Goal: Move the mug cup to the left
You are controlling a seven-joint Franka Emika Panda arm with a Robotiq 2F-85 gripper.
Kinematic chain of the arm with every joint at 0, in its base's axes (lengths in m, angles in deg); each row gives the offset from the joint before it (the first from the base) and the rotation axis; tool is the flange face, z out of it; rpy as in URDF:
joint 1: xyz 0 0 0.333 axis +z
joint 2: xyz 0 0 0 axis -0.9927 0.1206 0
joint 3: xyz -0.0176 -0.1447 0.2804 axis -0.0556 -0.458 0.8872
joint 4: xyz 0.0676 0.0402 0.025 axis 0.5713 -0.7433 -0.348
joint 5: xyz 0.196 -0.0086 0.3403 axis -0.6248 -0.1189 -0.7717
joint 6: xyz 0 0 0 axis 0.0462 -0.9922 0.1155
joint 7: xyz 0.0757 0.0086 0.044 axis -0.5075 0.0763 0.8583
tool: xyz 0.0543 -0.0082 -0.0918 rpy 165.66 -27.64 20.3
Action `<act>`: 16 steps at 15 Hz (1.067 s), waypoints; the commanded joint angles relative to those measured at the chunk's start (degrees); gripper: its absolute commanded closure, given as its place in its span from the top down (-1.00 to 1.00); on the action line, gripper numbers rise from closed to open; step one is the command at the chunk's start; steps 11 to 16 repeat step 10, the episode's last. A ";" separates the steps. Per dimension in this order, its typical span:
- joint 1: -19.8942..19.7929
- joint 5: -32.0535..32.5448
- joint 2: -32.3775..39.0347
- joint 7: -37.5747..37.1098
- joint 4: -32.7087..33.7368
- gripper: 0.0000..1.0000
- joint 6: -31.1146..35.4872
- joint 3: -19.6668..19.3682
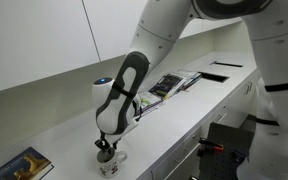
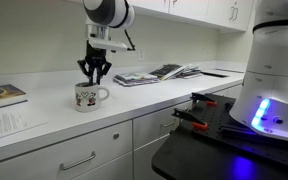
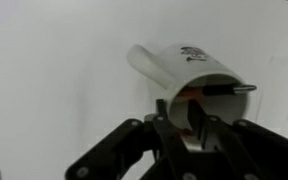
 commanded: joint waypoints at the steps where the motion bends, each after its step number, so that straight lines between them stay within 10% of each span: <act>1: -2.95 -6.12 -6.51 4.96 -0.09 0.28 -7.68 4.06; 6: -4.95 -11.27 -22.12 10.88 -1.20 0.98 -25.33 3.44; 16: -6.03 -10.52 -29.92 13.82 -2.76 1.00 -33.15 1.55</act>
